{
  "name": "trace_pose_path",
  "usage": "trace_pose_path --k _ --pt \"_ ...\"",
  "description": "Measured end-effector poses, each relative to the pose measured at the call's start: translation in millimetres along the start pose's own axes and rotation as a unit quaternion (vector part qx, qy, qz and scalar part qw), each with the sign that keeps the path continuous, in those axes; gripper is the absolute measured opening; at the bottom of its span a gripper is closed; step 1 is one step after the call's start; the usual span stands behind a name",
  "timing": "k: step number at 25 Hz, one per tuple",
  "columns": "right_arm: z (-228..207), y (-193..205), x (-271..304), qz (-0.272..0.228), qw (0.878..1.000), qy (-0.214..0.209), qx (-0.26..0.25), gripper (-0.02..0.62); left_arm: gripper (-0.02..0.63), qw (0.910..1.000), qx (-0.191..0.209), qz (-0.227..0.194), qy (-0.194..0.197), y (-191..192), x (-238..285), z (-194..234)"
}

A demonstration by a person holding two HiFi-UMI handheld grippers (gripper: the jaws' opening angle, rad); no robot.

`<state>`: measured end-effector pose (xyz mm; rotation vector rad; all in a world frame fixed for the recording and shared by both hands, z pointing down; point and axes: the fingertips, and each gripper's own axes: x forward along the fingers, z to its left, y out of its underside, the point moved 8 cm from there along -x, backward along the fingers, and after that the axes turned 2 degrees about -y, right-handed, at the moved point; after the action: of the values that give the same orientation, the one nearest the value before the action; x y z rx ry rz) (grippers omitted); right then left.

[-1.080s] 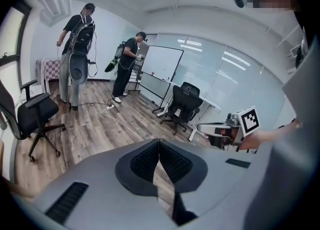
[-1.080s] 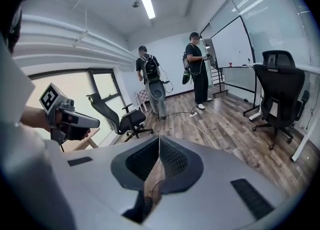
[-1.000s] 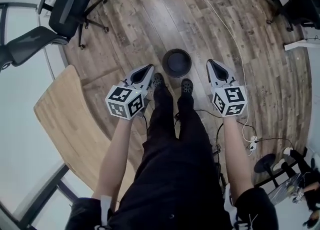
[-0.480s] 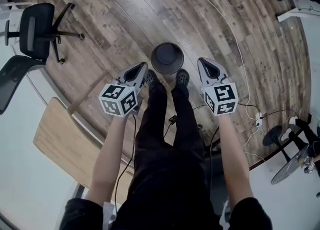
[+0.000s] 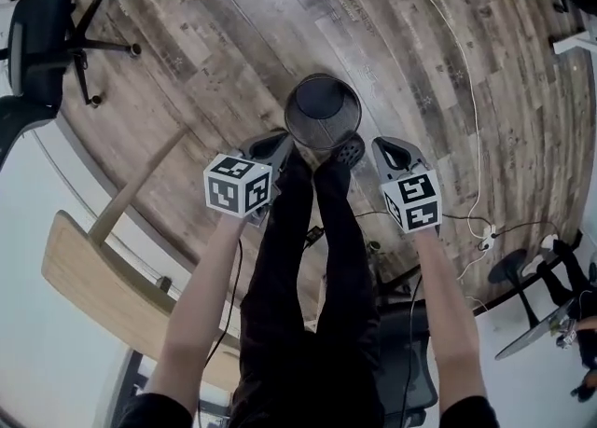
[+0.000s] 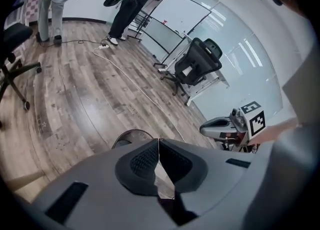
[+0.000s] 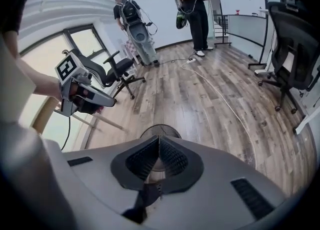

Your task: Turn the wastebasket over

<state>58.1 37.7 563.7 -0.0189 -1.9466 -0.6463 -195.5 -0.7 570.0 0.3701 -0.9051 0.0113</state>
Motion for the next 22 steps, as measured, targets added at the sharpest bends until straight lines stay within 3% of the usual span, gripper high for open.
trace_pose_path --k 9,13,19,20,21,22 --pt "-41 99 123 0.081 0.996 -0.006 0.038 0.032 0.018 0.9977 0.011 0.052 -0.043 68 107 90" --pt "-55 112 155 0.082 0.995 0.003 0.063 0.034 0.02 0.9959 0.036 0.061 -0.056 82 136 116" --pt "-70 113 176 0.087 0.991 0.023 0.103 0.035 0.025 0.9972 0.026 0.059 -0.038 85 152 136" --pt "-73 112 179 0.086 0.99 0.022 0.11 0.035 0.067 0.9972 0.029 0.061 -0.032 84 155 138" --pt "-75 111 182 0.085 0.989 0.02 0.115 0.037 0.174 0.997 0.032 0.066 -0.027 83 160 139" --pt "-77 111 186 0.085 0.989 0.02 0.118 0.045 0.236 0.9965 0.036 0.072 -0.023 83 164 139"
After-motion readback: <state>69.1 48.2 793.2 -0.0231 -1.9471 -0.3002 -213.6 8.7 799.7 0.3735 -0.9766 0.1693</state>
